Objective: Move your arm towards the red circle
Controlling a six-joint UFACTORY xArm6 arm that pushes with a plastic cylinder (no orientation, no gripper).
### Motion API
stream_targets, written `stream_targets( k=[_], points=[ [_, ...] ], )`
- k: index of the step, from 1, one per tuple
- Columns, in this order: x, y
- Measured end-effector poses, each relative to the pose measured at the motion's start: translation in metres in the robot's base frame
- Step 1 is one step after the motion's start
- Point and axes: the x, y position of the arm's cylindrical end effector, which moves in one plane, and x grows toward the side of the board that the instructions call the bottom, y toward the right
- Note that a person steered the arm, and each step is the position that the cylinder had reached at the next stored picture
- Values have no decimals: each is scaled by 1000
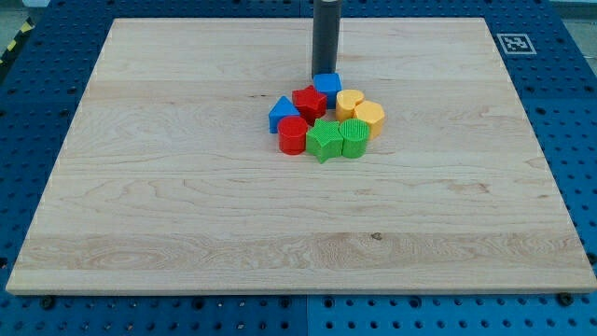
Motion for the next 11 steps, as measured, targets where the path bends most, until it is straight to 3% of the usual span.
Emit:
stream_targets(
  k=[1,2,4,6,7,8,9,10,11],
  points=[
    [-2,0],
    [-48,0],
    [-35,88],
    [-44,-45],
    [-19,-127],
    [40,-161],
    [107,-161],
    [126,-116],
    [111,-67]
  ],
)
